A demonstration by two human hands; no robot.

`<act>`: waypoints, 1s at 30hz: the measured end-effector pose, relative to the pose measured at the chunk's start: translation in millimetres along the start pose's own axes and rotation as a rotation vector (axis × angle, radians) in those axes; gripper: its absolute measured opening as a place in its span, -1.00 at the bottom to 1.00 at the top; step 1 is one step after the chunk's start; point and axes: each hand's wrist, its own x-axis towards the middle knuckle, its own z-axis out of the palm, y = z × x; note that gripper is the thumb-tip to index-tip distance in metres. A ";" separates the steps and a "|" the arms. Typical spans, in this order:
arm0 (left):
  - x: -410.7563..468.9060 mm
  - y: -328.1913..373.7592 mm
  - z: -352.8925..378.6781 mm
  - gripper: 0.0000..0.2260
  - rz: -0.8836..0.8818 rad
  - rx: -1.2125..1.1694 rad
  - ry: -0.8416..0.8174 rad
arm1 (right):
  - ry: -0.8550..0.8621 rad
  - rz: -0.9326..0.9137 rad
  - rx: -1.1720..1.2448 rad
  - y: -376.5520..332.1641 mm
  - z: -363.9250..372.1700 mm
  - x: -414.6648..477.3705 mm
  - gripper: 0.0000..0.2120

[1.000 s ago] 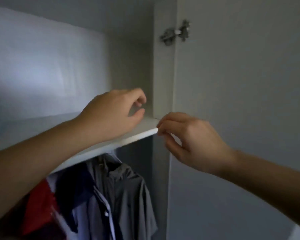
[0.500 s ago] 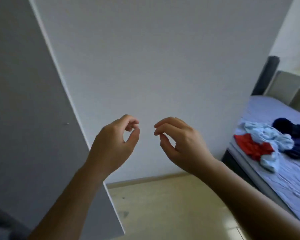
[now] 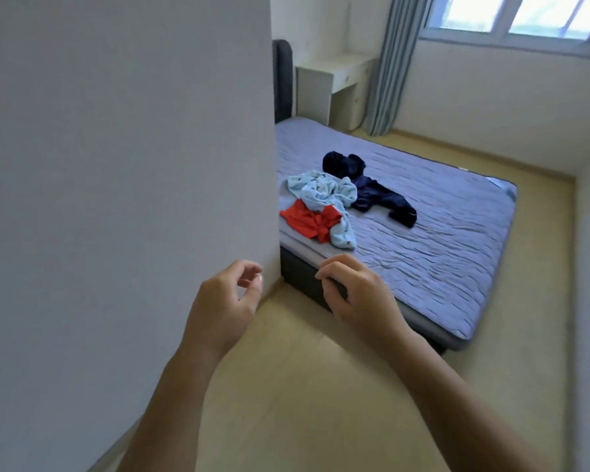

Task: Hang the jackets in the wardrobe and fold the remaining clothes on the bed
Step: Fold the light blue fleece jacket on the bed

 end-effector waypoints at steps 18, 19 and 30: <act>346.3 26.3 271.0 -0.91 0.004 -0.107 -0.268 | -0.097 0.272 -0.071 328.1 -37.8 243.0 -0.88; 367.1 24.8 281.3 -0.90 0.000 -0.105 -0.270 | -0.116 0.283 -0.072 344.7 -37.6 262.5 -0.87; 630.8 -81.4 454.7 -0.81 -0.153 -0.033 -0.427 | -0.318 0.642 -0.062 574.0 84.7 454.1 -0.83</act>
